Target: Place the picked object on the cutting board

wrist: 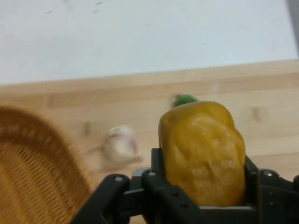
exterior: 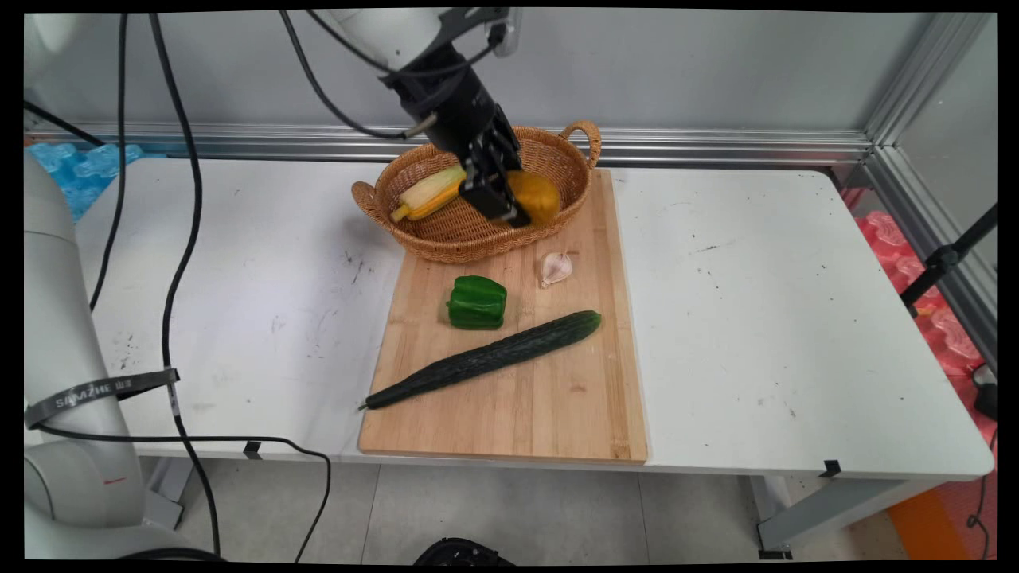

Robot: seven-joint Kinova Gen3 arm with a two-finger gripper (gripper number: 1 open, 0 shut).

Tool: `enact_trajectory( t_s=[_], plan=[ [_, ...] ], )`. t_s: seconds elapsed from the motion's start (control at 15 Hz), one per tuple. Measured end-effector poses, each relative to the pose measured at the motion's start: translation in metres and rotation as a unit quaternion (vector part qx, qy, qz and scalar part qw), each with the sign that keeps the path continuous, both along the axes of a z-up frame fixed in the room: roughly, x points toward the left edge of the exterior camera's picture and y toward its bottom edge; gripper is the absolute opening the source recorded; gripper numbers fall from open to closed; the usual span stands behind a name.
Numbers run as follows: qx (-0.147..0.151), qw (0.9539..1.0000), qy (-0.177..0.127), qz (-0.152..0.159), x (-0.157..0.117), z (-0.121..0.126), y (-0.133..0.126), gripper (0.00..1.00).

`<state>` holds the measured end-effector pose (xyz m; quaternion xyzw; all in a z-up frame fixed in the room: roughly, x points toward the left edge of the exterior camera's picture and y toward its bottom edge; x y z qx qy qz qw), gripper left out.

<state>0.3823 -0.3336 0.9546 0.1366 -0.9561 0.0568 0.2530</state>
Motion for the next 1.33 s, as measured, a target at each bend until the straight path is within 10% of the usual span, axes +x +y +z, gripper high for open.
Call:
enact_trajectory(
  t_s=[0.73,1.33],
  plan=[
    [-0.01,0.9858,-0.001,-0.168,-0.054,-0.052,0.031,0.0],
    [-0.011,0.971,-0.017,-0.238,-0.084,-0.11,0.046,0.0]
  ],
)
